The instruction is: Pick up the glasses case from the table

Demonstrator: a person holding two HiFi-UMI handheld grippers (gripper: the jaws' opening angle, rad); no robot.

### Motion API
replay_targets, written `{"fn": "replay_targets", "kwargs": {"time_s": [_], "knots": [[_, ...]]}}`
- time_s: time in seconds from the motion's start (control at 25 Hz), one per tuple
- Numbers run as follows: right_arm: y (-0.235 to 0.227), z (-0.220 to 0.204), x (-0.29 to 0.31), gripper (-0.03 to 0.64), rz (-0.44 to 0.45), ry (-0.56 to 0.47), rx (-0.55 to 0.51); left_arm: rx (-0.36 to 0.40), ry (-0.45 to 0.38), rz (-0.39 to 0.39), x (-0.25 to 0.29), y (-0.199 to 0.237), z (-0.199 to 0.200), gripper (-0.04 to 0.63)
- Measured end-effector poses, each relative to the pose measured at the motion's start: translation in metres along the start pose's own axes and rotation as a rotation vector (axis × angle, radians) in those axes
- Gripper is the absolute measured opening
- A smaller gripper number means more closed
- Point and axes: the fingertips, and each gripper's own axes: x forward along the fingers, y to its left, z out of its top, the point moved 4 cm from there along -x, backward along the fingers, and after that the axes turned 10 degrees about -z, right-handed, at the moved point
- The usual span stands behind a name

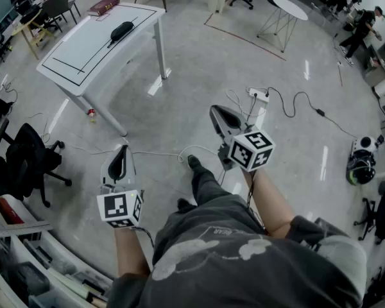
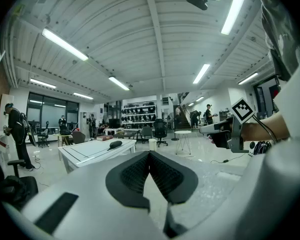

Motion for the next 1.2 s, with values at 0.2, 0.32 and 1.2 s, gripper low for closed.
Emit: {"fn": "replay_targets", "kwargs": {"time_s": [0.2, 0.32, 1.2], "knots": [[0.000, 0.003, 0.003, -0.002, 0.013, -0.001, -0.012, -0.018, 0.001, 0.004, -0.001, -0.004, -0.002, 0.003], [0.000, 0.001, 0.007, -0.002, 0.016, 0.005, -0.011, -0.018, 0.006, 0.009, 0.000, -0.002, -0.005, 0.003], [-0.071, 0.017, 0.144, 0.000, 0.015, 0.033, -0.013, -0.049, 0.097, 0.006, 0.142, 0.063, 0.004, 0.003]]}}
